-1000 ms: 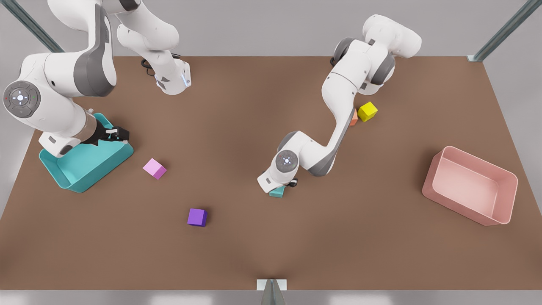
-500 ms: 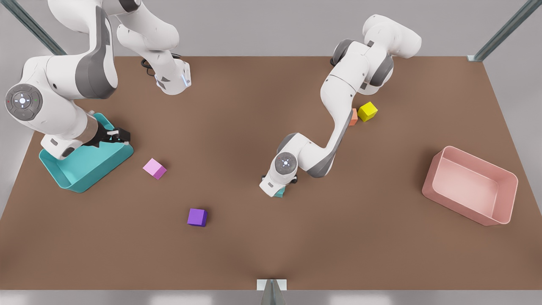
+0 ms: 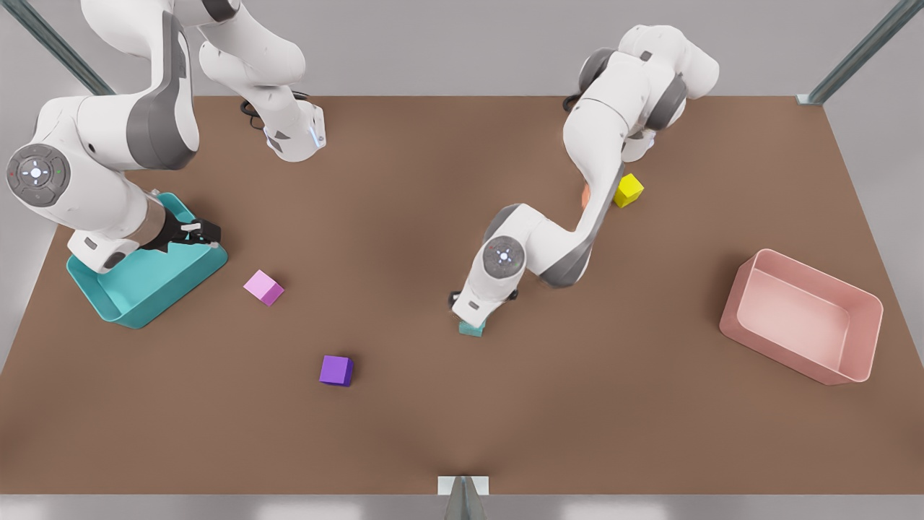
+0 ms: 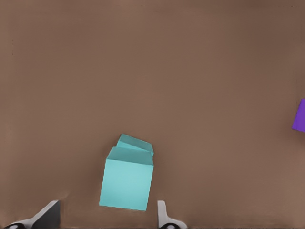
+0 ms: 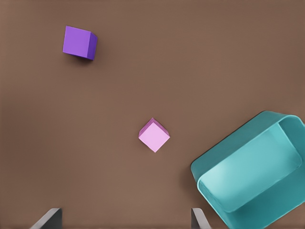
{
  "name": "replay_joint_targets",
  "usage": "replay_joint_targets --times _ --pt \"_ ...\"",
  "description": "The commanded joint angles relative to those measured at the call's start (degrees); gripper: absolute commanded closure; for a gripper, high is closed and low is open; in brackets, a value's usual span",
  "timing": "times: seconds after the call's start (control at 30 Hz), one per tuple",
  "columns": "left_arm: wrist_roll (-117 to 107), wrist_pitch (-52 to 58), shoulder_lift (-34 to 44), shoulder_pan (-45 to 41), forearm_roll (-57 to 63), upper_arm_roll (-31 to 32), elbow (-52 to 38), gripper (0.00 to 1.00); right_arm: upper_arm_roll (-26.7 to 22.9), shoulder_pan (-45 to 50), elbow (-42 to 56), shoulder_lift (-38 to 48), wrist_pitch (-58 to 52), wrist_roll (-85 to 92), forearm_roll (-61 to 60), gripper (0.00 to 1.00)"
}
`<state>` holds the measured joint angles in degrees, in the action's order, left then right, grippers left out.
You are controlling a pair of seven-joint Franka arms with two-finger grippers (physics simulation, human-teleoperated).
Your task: Stack the two blue cubes on top of each other
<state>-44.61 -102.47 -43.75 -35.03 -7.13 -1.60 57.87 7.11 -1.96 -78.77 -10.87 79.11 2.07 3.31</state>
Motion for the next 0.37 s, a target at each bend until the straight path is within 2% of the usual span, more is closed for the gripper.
replay_joint_targets --times 0.0,0.03,0.07,0.1,0.13,0.17,0.2,0.33 --pt "10.75 21.95 9.19 6.55 3.26 -0.25 -0.13 0.0 0.01 -0.06 0.28 0.06 -0.01 0.3 0.03 0.0" --pt "25.39 28.44 13.33 9.8 8.78 -0.16 0.05 0.0 0.01 -0.06 0.55 0.24 -0.09 0.3 0.03 0.0" --pt "35.2 32.77 13.69 13.13 12.23 -0.86 -0.13 0.0 0.01 -0.06 1.16 0.15 -0.09 0.39 0.11 0.0" --pt "36.17 35.66 13.95 14.64 12.58 -0.86 -0.13 0.0 -0.07 -0.06 1.16 0.06 -0.09 0.56 0.11 0.0" --pt "43.52 35.59 17.63 20.59 12.58 2.28 1.18 0.0 -0.25 -0.41 1.16 0.06 -0.09 0.56 -0.06 0.0" --pt "47.6 28.48 24.23 28.7 12.85 10.12 11.72 0.0 -0.25 -0.5 1.16 0.06 -0.09 0.56 -0.15 0.0" --pt "47.51 24.52 28.44 28.79 12.67 10.04 18.14 0.0 -0.25 -0.5 1.16 -0.02 -0.09 0.56 -0.15 0.0" --pt "47.07 25.74 29.51 28.53 12.5 9.6 19.47 0.0 -0.25 -0.5 1.16 -0.55 -0.09 0.56 -0.15 0.0"
